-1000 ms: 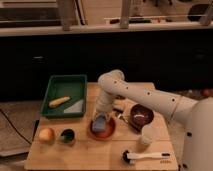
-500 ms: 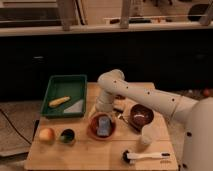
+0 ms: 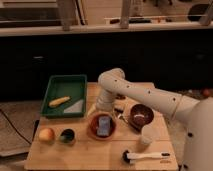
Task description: Place sponge in red bowl
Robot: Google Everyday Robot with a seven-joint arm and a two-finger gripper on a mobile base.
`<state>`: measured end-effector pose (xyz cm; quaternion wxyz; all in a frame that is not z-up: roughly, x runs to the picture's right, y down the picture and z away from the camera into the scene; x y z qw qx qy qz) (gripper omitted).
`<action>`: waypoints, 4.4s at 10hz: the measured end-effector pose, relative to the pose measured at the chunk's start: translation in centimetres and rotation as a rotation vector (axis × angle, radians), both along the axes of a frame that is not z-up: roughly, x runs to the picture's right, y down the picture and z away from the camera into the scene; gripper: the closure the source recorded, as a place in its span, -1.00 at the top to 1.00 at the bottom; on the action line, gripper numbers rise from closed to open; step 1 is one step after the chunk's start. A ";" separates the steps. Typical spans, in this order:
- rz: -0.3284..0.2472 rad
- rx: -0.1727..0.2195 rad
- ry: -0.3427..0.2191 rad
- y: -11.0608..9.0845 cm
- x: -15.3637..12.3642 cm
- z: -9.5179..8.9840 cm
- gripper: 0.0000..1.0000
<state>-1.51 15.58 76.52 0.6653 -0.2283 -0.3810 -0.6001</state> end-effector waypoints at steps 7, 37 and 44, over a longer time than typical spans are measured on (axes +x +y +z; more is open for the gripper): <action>0.029 0.049 0.033 -3.9 1.4 -0.5 0.60; 0.032 0.052 0.036 -3.9 1.5 -0.5 0.60; 0.032 0.051 0.036 -3.9 1.5 -0.5 0.60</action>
